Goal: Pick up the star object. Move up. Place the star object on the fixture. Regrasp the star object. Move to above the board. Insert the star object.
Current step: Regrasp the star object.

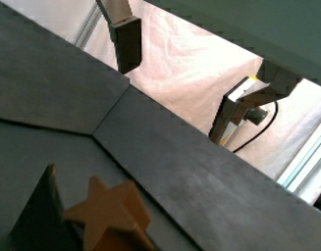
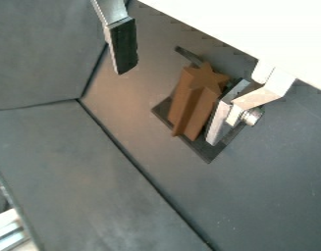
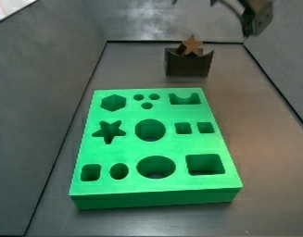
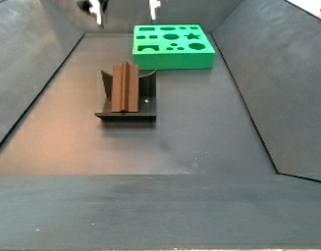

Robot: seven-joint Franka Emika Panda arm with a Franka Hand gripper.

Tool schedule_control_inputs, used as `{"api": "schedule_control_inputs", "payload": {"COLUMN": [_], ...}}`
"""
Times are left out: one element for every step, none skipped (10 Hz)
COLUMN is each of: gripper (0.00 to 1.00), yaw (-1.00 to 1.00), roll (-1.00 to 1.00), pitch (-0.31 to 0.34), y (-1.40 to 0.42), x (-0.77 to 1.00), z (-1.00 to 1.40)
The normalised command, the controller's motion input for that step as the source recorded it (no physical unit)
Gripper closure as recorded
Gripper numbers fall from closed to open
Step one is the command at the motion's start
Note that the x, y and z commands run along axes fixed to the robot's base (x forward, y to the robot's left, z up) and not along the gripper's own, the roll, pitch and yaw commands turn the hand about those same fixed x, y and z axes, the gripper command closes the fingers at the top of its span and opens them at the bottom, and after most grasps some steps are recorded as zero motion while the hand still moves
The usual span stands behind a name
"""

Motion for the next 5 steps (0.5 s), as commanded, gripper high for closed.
{"api": "schedule_control_inputs", "payload": {"gripper": [0.00,0.00,0.00,0.00,0.00], "yaw": [0.11,0.09,0.08,0.05,0.04], "roll": [0.07,0.06,0.06,0.07,0.07], "pitch": [-0.027,-0.049,-0.061,-0.070,-0.075], "y": [0.06,0.05,0.05,0.04,0.04], "x": [0.06,0.08,0.09,0.09,0.10], "z": [-1.00,-1.00,-1.00,-1.00,-1.00]}}
